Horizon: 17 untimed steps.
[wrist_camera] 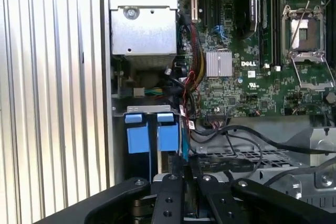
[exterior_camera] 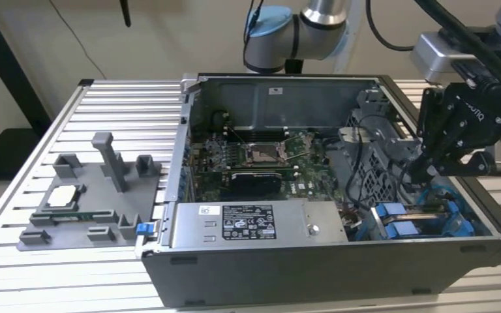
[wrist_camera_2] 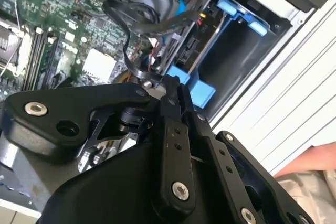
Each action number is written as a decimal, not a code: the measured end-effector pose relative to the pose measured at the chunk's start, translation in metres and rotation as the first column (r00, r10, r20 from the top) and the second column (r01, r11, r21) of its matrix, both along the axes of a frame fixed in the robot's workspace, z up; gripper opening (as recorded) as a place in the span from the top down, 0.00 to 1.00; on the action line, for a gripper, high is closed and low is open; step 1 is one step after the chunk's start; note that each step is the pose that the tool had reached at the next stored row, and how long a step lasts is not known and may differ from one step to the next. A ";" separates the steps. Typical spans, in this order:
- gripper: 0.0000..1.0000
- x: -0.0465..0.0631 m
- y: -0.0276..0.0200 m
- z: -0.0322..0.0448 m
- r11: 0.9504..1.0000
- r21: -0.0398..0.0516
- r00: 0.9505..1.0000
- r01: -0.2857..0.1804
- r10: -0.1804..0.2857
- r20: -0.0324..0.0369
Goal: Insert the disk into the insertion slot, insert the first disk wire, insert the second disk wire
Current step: 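Insert the second disk wire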
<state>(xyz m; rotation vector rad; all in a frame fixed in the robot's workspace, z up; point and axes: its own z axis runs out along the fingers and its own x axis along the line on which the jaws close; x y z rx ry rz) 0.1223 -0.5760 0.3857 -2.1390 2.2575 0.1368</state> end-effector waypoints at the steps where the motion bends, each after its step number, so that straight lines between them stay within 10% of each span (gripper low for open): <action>1: 1.00 0.000 -0.0030 -0.0007 1.000 0.000 1.000 -0.001 0.001 0.001; 10: 1.00 0.000 -0.0088 -0.0153 1.000 0.000 1.000 -0.010 0.010 0.010; 17: 1.00 0.000 -0.0075 -0.0242 1.000 0.000 0.999 -0.016 0.016 0.040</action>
